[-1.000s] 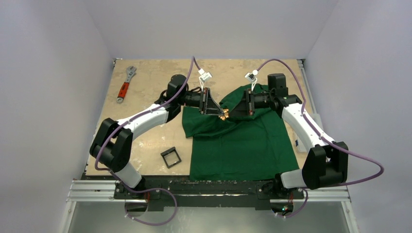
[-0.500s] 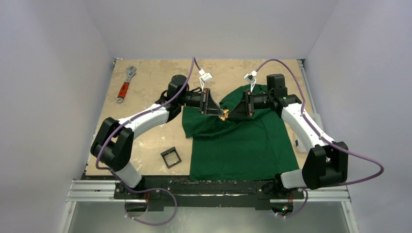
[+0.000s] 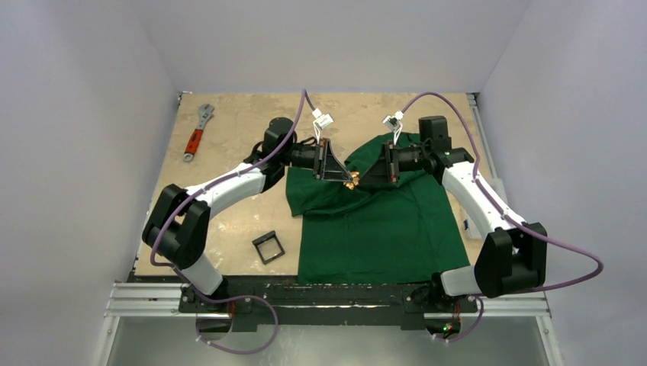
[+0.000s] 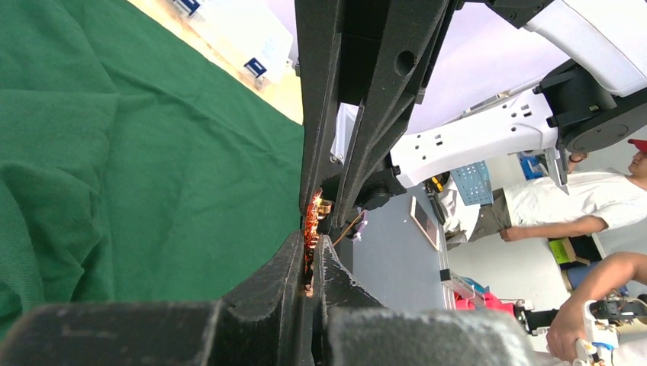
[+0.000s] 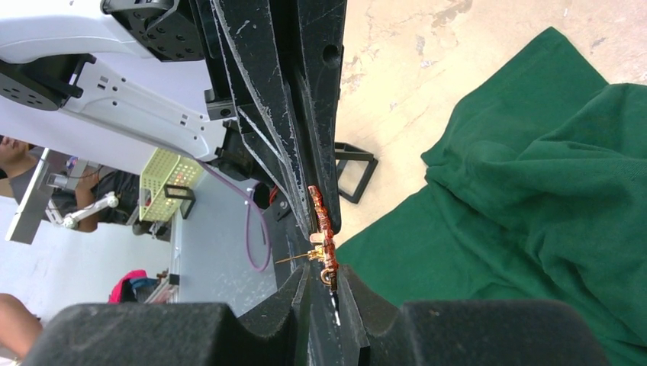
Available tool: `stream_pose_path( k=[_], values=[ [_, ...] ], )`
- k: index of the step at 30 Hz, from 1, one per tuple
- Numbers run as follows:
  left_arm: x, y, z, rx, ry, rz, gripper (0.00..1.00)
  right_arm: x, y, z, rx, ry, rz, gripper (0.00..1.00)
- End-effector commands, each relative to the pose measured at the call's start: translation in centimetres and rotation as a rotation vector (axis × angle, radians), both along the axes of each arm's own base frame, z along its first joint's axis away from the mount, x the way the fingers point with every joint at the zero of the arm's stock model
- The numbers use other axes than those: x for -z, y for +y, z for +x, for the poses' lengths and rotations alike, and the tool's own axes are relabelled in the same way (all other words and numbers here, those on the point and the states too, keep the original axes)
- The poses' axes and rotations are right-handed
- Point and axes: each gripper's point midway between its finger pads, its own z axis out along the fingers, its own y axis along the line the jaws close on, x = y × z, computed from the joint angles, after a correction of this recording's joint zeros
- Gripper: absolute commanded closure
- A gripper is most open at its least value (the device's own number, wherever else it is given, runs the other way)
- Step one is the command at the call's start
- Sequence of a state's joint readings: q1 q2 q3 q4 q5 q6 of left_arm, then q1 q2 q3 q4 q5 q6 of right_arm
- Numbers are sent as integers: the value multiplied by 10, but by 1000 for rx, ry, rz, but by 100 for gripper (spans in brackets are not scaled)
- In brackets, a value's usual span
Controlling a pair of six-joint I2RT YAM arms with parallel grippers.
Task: Remove the brooch from the garment
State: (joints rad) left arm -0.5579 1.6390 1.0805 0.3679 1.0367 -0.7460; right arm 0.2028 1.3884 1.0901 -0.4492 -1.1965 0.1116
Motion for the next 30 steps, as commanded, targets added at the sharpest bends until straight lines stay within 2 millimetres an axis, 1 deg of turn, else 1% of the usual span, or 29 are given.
stream_pose_path(
  k=[1,3,9,11,14,19,25,27,28,29,30],
  values=[
    [-17,-5,1,16,-46,-40,100,-15,3,5,-20,-64,19,79],
    [-17,-5,1,16,-46,-40,100,-15,3,4,-23,-64,19,80],
    [-17,-5,2,13,-43,-40,100,-14,2,2,-26,-67,14,81],
    [-17,-5,2,12,-42,-40,100,-13,2,3,-25,-66,12,80],
    [-18,-6,2,13,-43,-43,100,-13,2,3,-23,-65,9,76],
    [-18,-5,2,10,-43,-43,100,-13,2,4,-22,-70,8,78],
    [-19,-5,2,9,-44,-44,100,-12,2,3,-32,-75,7,92],
    [-19,-6,2,10,-43,-44,100,-12,2,3,-34,-79,7,100],
    [-20,-5,3,9,-45,-45,100,-13,2,3,-35,-82,8,100],
    [-20,-6,2,10,-45,-45,91,-13,2,3,-36,-83,8,100],
    [-20,-5,2,5,-47,-44,79,-13,2,3,-36,-83,9,100]
  ],
)
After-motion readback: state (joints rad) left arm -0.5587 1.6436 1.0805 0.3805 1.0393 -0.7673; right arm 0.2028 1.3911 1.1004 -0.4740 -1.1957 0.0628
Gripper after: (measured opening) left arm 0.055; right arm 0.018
